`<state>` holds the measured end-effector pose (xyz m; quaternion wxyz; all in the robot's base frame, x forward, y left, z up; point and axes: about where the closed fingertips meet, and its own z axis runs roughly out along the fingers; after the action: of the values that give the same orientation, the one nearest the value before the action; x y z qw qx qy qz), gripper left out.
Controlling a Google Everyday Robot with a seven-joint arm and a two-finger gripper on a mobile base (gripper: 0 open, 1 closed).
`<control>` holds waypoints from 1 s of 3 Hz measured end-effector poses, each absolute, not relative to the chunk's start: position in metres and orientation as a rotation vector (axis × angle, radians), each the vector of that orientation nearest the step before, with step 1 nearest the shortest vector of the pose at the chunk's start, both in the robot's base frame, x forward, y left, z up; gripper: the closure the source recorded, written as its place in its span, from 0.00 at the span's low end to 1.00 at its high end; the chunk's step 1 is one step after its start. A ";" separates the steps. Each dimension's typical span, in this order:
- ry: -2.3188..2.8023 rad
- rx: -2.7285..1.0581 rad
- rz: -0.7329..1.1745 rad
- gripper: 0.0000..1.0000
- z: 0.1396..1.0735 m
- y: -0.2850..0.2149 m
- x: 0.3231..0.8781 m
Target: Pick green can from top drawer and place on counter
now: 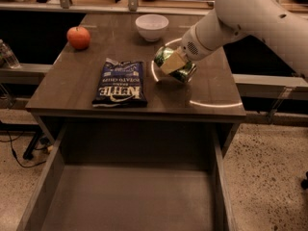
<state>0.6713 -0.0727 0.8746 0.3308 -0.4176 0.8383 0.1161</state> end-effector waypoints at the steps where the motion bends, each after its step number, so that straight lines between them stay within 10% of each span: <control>1: 2.211 -1.129 0.275 0.46 0.861 -0.066 0.674; 3: 2.233 -1.168 0.254 0.00 0.850 -0.066 0.673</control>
Offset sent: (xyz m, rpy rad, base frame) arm 0.0045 0.0100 -0.0264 -0.0890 0.0277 0.0307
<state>0.6733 -0.0657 0.8496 0.2997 -0.4398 0.8412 0.0957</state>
